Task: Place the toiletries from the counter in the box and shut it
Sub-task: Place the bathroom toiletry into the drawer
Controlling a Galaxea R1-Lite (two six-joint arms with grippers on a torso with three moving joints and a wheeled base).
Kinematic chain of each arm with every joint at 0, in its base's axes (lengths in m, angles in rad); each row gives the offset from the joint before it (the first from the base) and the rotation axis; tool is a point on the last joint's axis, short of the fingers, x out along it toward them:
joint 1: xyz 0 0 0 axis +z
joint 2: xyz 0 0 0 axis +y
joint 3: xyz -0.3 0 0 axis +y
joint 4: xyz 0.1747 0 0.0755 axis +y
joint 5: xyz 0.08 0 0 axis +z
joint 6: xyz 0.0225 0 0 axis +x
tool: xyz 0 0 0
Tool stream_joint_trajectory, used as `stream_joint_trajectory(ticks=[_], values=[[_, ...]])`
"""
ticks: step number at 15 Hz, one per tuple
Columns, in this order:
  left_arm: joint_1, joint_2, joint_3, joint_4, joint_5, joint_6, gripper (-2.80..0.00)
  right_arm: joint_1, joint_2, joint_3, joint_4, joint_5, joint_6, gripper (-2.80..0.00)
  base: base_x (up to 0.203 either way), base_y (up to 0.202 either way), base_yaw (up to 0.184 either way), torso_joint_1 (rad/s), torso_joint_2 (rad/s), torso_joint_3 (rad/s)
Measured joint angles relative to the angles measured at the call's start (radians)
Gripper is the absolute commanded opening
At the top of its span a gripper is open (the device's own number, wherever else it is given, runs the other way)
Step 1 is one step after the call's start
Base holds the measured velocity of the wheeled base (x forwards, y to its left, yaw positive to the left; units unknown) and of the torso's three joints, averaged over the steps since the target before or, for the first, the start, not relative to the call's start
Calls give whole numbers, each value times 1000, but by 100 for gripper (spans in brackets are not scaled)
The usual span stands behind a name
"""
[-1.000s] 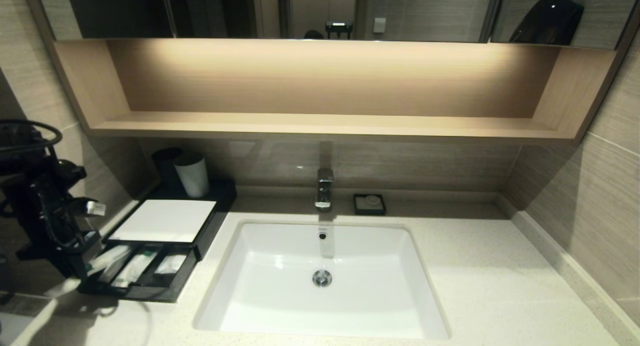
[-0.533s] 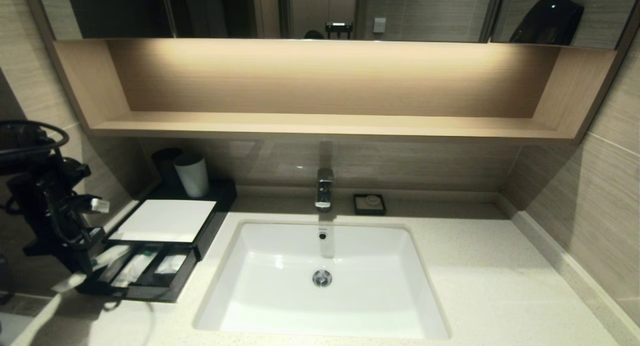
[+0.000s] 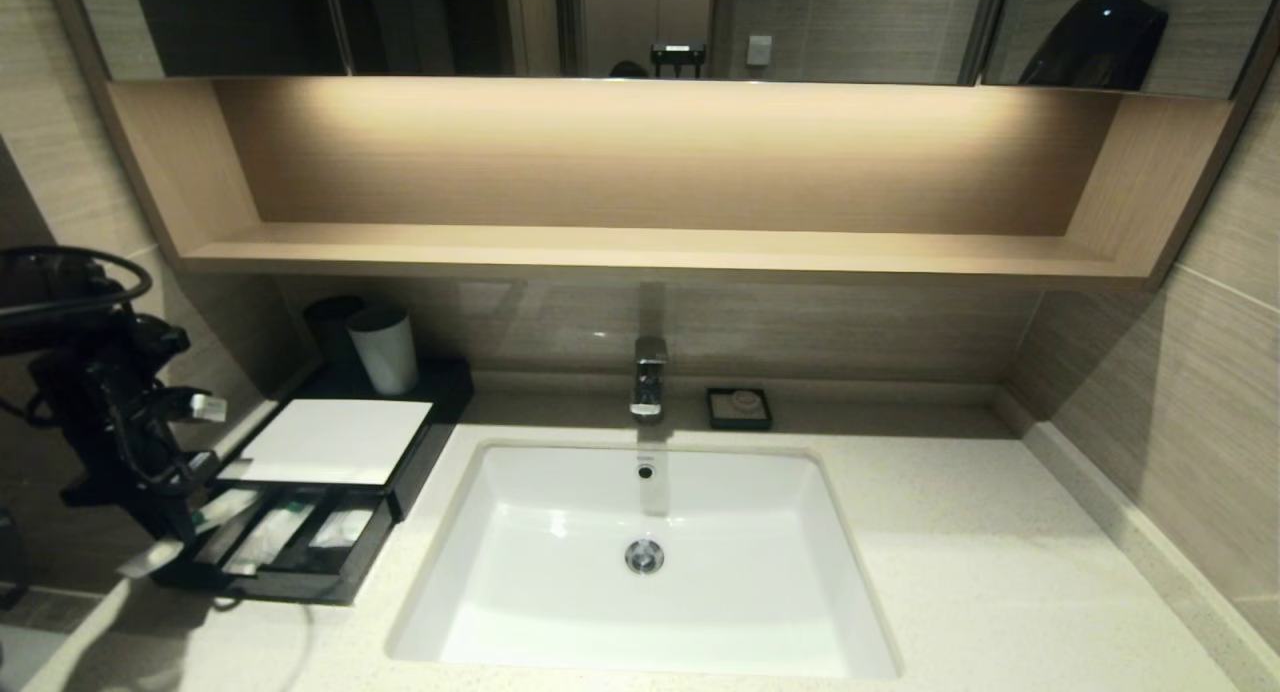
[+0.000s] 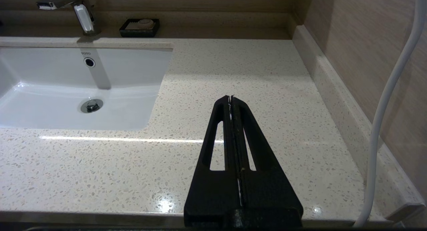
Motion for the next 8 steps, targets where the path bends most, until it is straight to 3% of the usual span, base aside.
stream_joint_trajectory(ticks=[8], values=[[-8,11,-2,-28,0,-1,-280,0,0,0,0,0,0,-280,0,0,0,0,0,0]])
